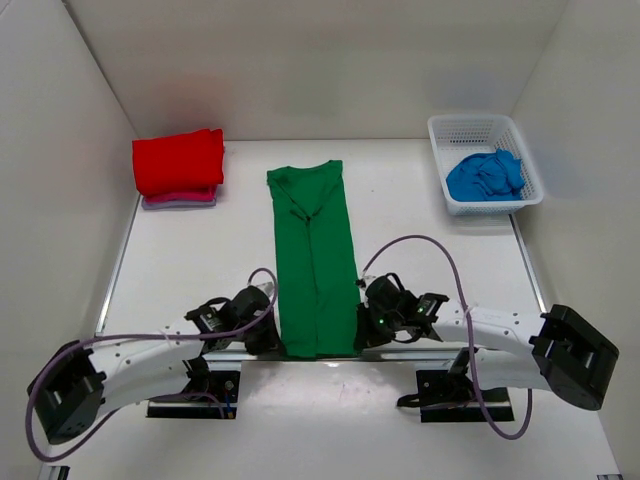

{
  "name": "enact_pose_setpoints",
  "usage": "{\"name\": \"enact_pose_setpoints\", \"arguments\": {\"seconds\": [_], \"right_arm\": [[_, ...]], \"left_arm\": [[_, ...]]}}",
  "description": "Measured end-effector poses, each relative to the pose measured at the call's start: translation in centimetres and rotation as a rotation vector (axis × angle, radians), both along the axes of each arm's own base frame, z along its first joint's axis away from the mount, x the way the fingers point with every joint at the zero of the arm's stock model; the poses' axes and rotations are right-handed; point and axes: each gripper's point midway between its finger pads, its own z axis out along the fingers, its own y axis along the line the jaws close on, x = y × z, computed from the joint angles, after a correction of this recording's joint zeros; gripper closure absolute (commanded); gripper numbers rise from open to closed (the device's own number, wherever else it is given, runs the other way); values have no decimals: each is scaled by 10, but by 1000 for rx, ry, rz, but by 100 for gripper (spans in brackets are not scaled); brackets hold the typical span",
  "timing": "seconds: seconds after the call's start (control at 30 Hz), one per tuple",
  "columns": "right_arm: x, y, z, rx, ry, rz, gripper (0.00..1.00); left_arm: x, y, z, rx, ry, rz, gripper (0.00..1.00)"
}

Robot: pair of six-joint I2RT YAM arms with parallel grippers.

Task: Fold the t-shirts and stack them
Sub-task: Fold the folded rectangular tshirt in 1/3 of the way

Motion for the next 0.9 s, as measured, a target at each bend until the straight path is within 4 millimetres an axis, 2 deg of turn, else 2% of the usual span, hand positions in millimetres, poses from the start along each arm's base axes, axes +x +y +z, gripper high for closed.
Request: {"name": "enact_pose_setpoints", "arguments": {"seconds": [0.13,0.23,0.3,0.5,0.67,0.9], "right_arm": [[-14,6,1,3,15,37,100],[-16,4,5,4,17,38,100],[-9,5,13,10,13,28,100],[39,22,55,71,-52,1,100],[76,23,66,56,-70,-13,100],[142,15,89,48,-107,-35,100]], "left_arm": [[-11,19,-1,20,16,18,100],[0,24,13,-23,-25,79,100],[11,29,23,-48,-59,132,100],[48,32,47,-29,-104,198,100],[71,19,56,28,-96,151,100],[140,14,83,35,-154,179,100]]}}
